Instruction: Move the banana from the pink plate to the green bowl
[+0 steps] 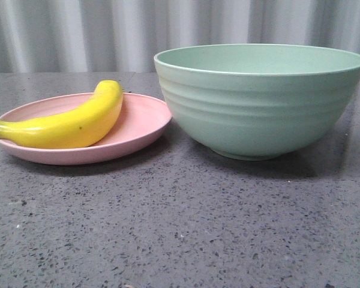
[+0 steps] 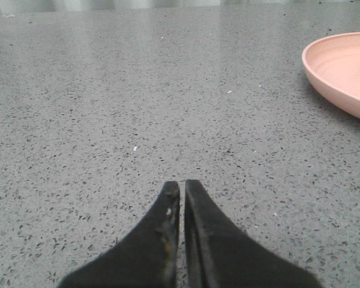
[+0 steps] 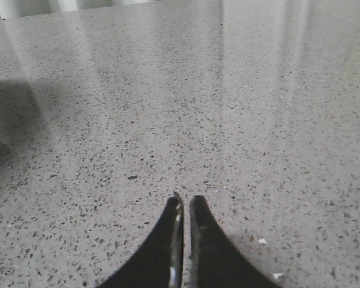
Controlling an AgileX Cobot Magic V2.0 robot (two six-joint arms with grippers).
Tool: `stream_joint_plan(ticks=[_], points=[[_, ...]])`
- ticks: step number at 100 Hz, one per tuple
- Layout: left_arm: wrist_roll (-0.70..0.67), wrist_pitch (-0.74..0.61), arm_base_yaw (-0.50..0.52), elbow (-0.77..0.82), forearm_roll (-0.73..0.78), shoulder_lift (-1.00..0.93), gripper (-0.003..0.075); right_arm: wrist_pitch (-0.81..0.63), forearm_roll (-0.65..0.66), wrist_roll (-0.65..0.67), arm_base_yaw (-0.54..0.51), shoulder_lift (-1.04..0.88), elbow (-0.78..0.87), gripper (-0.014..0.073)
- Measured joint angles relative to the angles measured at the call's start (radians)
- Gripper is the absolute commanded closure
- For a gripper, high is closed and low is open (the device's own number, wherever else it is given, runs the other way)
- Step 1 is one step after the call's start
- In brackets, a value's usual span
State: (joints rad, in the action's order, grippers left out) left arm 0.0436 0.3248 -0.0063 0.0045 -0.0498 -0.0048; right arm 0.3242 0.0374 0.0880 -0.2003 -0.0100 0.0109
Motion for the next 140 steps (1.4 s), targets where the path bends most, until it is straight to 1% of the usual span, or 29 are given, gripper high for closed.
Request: stream_joint_plan(ticks=[82,102,125,140], points=[[0.000,0.000,0.000,0.000,0.000,0.000,0.0741,0.000,0.000,-0.002,0.000,0.000,0.000,0.0655],[0.000,-0.003,0.000,0.000,0.029,0.000,0.0741,0.000,0.000,-0.002,0.000,0.000,0.000,0.0655],[0.000,-0.061,0.000,0.000,0.034,0.000,0.0741,-0.004,0.000,-0.002,0.000,0.000,0.000,0.0655],[0.000,-0.081,0.000,0.000,0.034,0.000,0.0741,-0.061,-0.002,-0.002,0.000,0.000,0.000,0.0655]])
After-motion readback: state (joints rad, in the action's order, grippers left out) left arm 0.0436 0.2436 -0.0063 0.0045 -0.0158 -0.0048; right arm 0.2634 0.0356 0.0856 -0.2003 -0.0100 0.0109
